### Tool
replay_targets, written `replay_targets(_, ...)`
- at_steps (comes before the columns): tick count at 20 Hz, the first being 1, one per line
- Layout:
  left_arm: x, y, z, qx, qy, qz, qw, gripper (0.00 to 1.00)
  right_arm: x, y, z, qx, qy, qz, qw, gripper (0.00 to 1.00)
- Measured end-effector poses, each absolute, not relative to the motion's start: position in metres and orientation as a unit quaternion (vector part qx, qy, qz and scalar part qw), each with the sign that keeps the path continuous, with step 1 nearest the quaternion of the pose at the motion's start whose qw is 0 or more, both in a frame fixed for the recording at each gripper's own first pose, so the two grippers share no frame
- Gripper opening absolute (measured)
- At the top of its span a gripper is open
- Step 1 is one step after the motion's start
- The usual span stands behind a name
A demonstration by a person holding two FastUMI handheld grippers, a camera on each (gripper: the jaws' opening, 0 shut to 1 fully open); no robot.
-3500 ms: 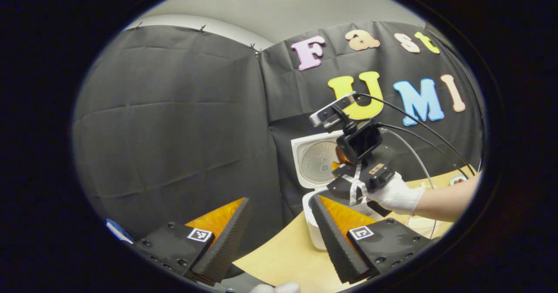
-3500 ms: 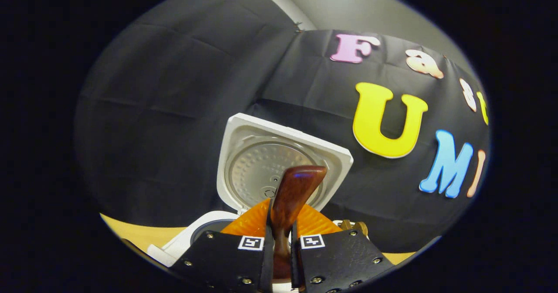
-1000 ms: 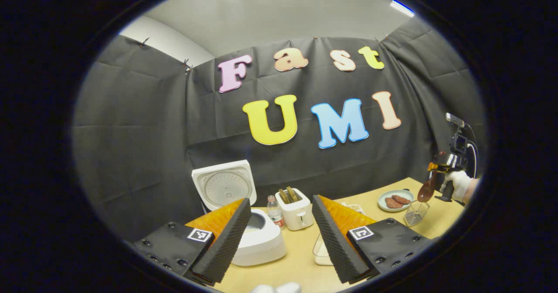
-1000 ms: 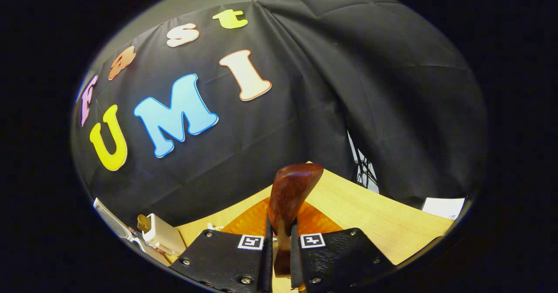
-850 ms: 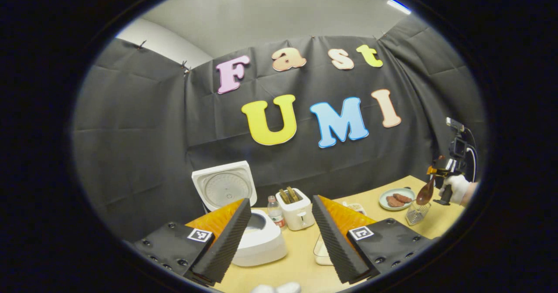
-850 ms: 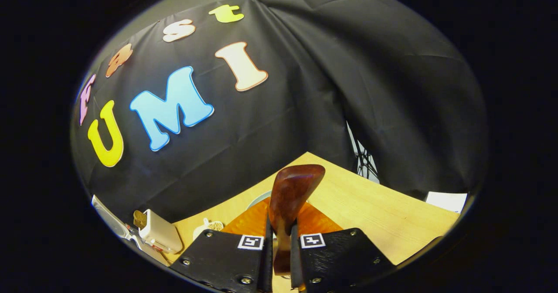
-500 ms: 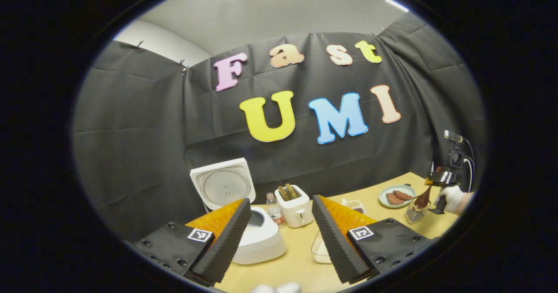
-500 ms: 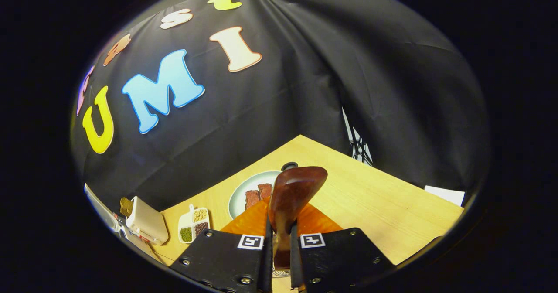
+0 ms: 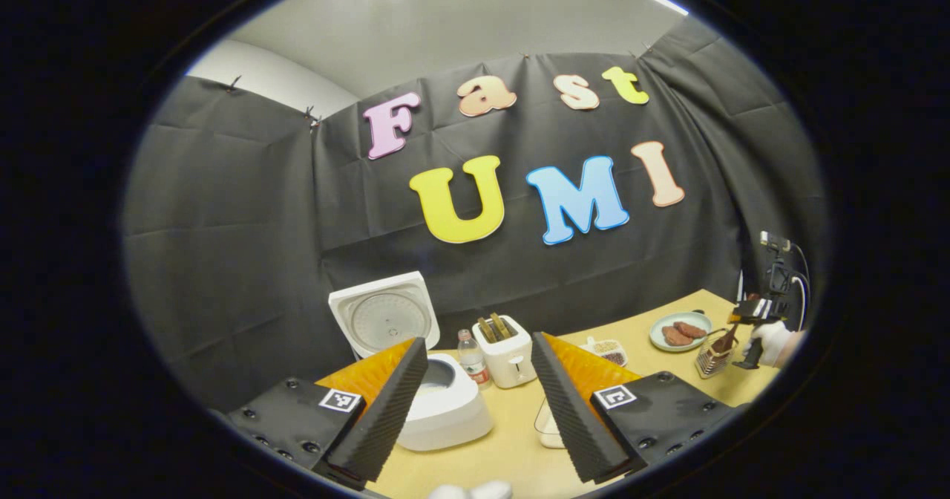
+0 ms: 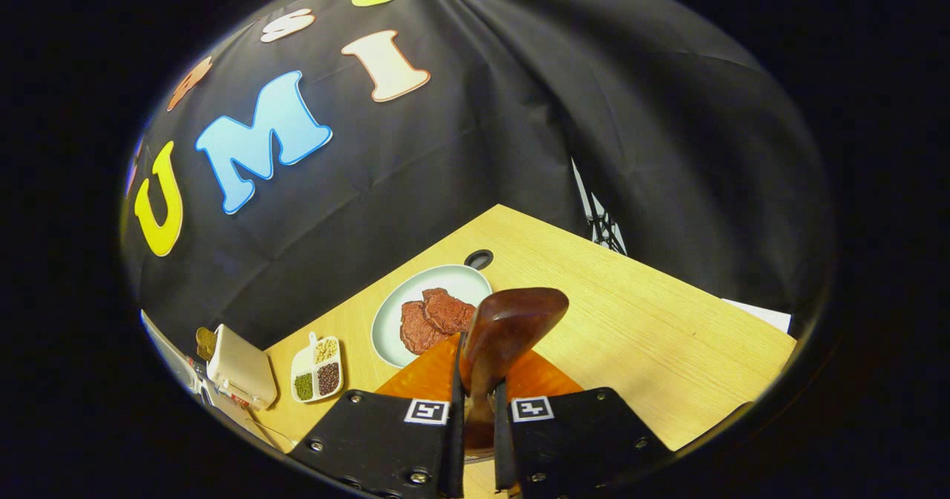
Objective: Close the left gripper, press the button to open the rice cooker; take a wooden spoon from the chopstick holder with the right hand, scoop a spoonful of rice and pour it into the rice cooker, then put the wooden spoon back into the chopstick holder.
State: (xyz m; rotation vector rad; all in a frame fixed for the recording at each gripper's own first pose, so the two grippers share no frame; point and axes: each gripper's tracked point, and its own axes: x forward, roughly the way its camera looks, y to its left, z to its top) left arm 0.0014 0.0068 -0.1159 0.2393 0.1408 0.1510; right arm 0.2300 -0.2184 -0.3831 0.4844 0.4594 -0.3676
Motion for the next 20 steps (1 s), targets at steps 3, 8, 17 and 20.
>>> replay_targets(3,0.000,0.008,-0.116,0.120,0.069,0.076,0.987,0.98,0.222,-0.223,-0.384,0.231,0.233,-0.186,0.926,0.22)
replay_targets(8,-0.002,0.008,-0.113,0.120,0.065,0.073,0.988,0.98,0.205,-0.238,-0.341,0.153,0.200,-0.196,0.948,0.98)
replay_targets(17,0.008,0.026,-0.100,0.098,0.049,0.069,0.992,0.95,0.137,-0.138,-0.147,0.031,0.069,-0.082,0.994,0.98)
replay_targets(20,0.022,0.041,-0.094,0.080,0.048,0.074,0.993,0.98,0.101,-0.085,-0.123,0.018,0.052,-0.032,0.998,0.98)
